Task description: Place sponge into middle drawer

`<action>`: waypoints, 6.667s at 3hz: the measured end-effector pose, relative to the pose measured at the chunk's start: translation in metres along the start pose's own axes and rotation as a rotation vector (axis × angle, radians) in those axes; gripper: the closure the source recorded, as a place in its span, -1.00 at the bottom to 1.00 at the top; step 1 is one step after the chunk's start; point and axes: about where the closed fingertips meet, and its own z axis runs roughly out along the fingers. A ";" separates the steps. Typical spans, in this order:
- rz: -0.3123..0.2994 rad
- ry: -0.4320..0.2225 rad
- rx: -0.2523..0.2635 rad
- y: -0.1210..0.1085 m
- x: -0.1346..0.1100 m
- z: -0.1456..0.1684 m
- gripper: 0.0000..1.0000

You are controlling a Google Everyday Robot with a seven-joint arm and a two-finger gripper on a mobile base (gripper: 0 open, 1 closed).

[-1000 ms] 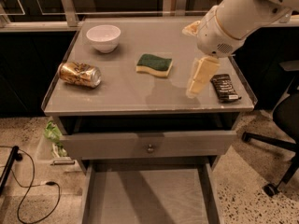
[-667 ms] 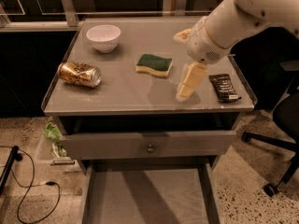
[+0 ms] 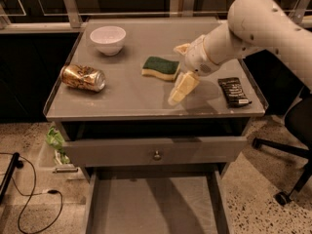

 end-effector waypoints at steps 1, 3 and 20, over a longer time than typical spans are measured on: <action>0.086 -0.074 -0.024 -0.007 0.010 0.022 -1.00; 0.175 -0.175 -0.061 -0.021 0.012 0.044 -1.00; 0.064 -0.200 -0.095 0.009 -0.082 0.037 1.00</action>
Offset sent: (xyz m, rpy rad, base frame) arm 0.0409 0.0085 -0.0356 0.2500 0.1317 -0.0575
